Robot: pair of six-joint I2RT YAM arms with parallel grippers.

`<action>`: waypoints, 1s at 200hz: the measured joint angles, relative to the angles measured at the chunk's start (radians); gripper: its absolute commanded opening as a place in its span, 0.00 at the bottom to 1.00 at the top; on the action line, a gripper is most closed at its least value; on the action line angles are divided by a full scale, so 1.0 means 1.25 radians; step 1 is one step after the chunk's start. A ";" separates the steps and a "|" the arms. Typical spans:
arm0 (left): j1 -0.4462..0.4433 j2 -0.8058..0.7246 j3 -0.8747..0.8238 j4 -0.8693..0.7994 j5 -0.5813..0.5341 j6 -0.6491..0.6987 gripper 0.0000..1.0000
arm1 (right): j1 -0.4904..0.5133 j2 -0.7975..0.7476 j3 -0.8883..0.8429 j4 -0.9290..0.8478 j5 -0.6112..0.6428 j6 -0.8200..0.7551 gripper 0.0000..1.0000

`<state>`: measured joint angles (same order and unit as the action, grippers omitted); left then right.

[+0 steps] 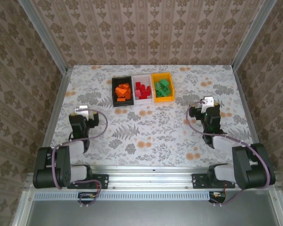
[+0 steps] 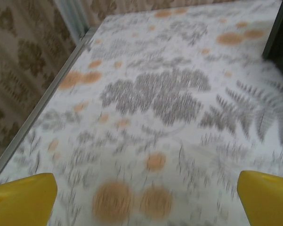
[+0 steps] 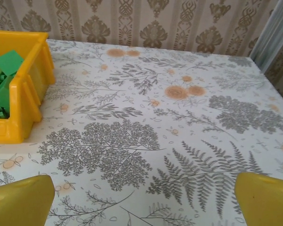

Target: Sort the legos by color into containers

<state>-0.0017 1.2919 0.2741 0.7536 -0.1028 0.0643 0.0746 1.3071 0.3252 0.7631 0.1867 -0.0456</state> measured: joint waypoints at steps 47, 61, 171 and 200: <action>0.013 0.153 0.069 0.121 0.073 -0.016 1.00 | -0.007 0.190 -0.039 0.167 -0.020 0.021 1.00; 0.013 0.196 0.060 0.112 0.071 -0.023 1.00 | -0.009 0.190 -0.010 0.146 -0.035 0.021 1.00; -0.013 0.204 0.092 0.085 0.064 -0.029 1.00 | -0.052 0.190 0.058 0.080 -0.097 0.046 1.00; -0.014 0.204 0.092 0.082 0.064 -0.026 1.00 | -0.052 0.190 0.058 0.080 -0.097 0.046 1.00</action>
<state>-0.0193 1.5471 0.3889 0.8558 -0.0223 0.0319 0.0090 1.5440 0.3981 0.8631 0.0654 0.0120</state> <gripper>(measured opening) 0.997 0.999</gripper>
